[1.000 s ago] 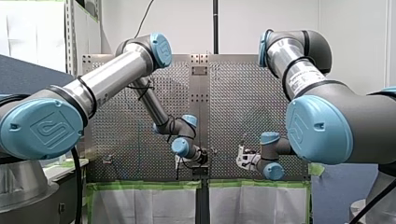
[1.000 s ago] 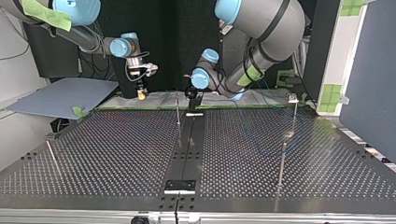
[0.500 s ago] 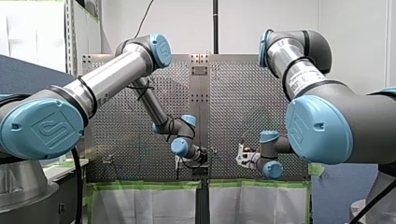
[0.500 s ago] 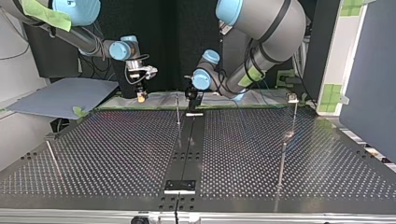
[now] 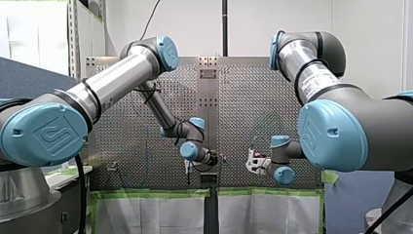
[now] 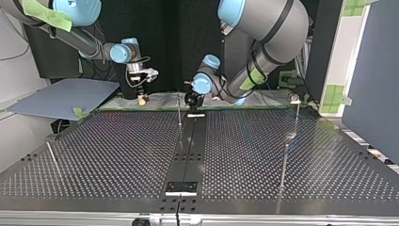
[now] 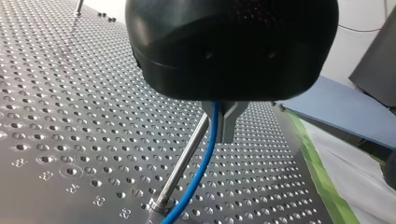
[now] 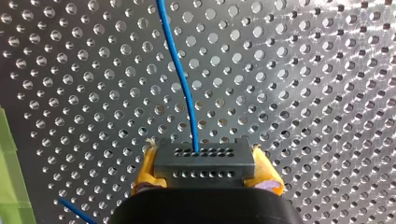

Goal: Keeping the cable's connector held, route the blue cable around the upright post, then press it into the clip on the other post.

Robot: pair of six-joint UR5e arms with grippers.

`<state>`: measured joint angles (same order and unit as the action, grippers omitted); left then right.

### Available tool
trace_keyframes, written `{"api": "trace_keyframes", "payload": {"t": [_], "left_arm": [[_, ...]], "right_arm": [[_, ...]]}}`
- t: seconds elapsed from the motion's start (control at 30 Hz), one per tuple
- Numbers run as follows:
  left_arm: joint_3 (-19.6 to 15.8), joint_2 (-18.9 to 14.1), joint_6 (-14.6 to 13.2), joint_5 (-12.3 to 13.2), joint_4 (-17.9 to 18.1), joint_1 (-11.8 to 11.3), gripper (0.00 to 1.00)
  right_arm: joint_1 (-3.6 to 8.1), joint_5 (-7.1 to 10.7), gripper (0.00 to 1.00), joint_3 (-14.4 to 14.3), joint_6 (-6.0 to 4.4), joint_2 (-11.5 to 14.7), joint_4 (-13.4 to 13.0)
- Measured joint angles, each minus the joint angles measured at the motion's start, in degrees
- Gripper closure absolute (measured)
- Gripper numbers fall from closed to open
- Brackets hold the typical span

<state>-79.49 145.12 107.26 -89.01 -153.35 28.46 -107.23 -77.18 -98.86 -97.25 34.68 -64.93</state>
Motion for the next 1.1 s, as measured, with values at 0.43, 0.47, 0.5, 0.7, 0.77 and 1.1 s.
{"api": "trace_keyframes", "payload": {"t": [0.43, 0.47, 0.5, 0.7, 0.77, 1.1], "left_arm": [[0.5, 0.8, 4.1, 1.8, 0.3, 0.1, 1.00], [0.7, 1.0, 4.1, 1.8, 0.2, 0.2, 1.00], [0.8, 1.4, 4.2, 1.7, 0.1, 0.2, 1.00], [1.1, 2.1, 4.2, 1.5, 0.1, 0.2, 1.00], [1.1, 2.2, 4.2, 1.5, 0.1, 0.1, 1.00], [1.9, 2.2, 4.2, 1.6, 0.9, -0.3, 1.00]], "right_arm": [[-0.04, 0.00, 1.00, 0.6, 0.10, -0.5, -0.8], [-0.04, 0.00, 1.00, 0.6, 0.13, -0.7, -0.8], [-0.04, 0.00, 1.00, 0.7, 0.16, -0.9, -0.8], [-0.02, 0.01, 1.00, 1.4, 0.45, -1.9, -0.1], [0.00, 0.00, 1.00, 1.6, 0.40, -1.9, 0.0], [0.45, -0.06, 1.00, 2.9, 0.21, -2.0, 0.8]]}}
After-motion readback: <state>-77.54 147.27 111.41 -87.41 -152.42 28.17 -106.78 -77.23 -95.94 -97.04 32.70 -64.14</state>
